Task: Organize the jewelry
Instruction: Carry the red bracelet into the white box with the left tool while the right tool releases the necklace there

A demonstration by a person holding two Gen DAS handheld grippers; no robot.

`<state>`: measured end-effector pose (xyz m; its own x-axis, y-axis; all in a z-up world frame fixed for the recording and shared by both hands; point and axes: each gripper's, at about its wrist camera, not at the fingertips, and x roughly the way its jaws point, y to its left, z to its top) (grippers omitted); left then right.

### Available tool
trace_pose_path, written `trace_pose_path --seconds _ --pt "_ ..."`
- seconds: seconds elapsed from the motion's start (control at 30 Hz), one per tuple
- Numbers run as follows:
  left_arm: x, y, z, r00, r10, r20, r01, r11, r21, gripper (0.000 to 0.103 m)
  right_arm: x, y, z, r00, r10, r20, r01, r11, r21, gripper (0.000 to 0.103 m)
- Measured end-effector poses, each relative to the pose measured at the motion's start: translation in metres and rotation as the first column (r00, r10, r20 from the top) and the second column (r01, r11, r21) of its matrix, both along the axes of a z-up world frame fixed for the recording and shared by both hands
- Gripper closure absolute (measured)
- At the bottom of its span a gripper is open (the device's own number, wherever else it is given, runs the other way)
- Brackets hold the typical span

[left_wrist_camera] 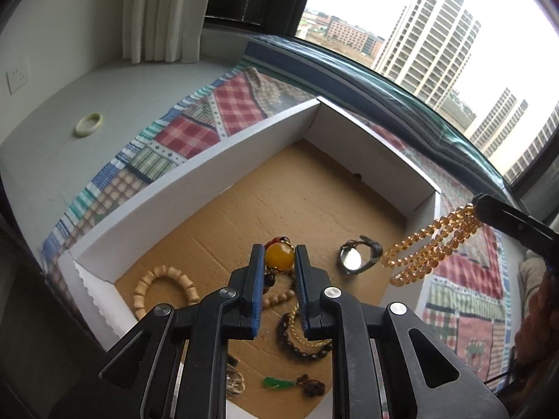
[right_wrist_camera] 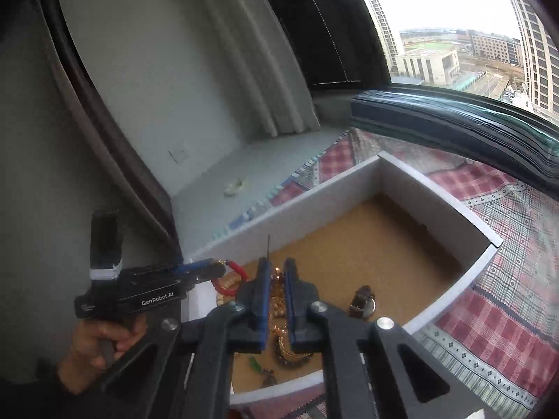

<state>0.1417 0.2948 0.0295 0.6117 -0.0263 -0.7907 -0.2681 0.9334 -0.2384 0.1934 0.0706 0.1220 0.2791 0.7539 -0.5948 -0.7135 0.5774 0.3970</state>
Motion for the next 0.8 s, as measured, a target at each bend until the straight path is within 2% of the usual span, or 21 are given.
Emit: trace_pose_path --seconds 0.2,0.23,0.27,0.3,0.33,0.37,0.4,0.43,0.47,0.5,0.6,0.67,0.73,0.8 --pt "0.014 0.000 -0.033 0.998 0.024 -0.059 -0.021 0.998 0.059 0.085 0.033 0.078 -0.067 0.999 -0.006 -0.034 -0.001 0.981 -0.193 0.095" --pt "0.013 -0.001 -0.036 0.998 0.031 -0.063 -0.026 0.997 0.075 0.073 0.037 0.086 -0.078 0.999 -0.006 -0.050 -0.006 0.975 -0.222 0.094" --pt "0.010 -0.004 -0.037 0.997 0.035 -0.064 -0.030 0.996 0.085 0.050 0.038 0.090 -0.087 0.998 -0.016 -0.061 0.000 0.970 -0.244 0.094" --pt "0.006 -0.005 -0.036 0.998 0.040 -0.053 -0.035 0.995 0.093 0.040 0.039 0.092 -0.092 0.997 -0.032 -0.066 0.014 0.967 -0.256 0.094" --pt "0.001 -0.007 -0.033 0.998 0.052 -0.038 -0.047 0.993 0.112 0.024 0.038 0.090 -0.095 0.997 -0.046 -0.068 0.027 0.967 -0.254 0.093" --pt "-0.005 -0.010 -0.029 0.997 0.069 -0.024 -0.065 0.987 0.149 0.017 0.037 0.087 -0.097 0.996 -0.056 -0.067 0.037 0.968 -0.250 0.089" --pt "-0.010 -0.013 -0.025 0.997 0.082 -0.012 -0.078 0.979 0.188 0.015 0.034 0.083 -0.096 0.996 -0.066 -0.060 0.049 0.967 -0.250 0.073" --pt "-0.014 -0.016 -0.022 0.995 0.096 0.000 -0.094 0.968 0.233 0.008 0.031 0.078 -0.094 0.996 -0.078 -0.042 0.065 0.965 -0.254 0.047" --pt "-0.018 -0.020 -0.018 0.994 0.111 0.013 -0.110 0.956 0.271 0.002 0.030 0.075 -0.091 0.996 -0.087 -0.018 0.080 0.963 -0.257 0.034" --pt "-0.022 -0.023 -0.014 0.991 0.129 0.035 -0.134 0.941 0.310 0.002 0.025 0.069 -0.086 0.996 -0.093 0.012 0.093 0.961 -0.259 0.025" --pt "-0.034 -0.035 -0.006 0.979 0.195 0.065 -0.204 0.898 0.391 0.001 0.012 0.054 -0.074 0.991 -0.107 0.085 0.126 0.956 -0.264 0.024" --pt "-0.043 -0.044 -0.004 0.976 0.199 0.084 -0.216 0.880 0.422 0.001 0.004 0.043 -0.066 0.986 -0.119 0.117 0.145 0.957 -0.250 0.019" --pt "-0.050 -0.049 -0.003 0.973 0.213 0.093 -0.232 0.872 0.431 0.001 -0.004 0.033 -0.062 0.982 -0.133 0.137 0.163 0.958 -0.236 0.015" --pt "-0.051 -0.050 -0.005 0.972 0.230 0.056 -0.232 0.881 0.412 0.001 -0.013 0.025 -0.061 0.978 -0.136 0.156 0.172 0.954 -0.247 0.015"
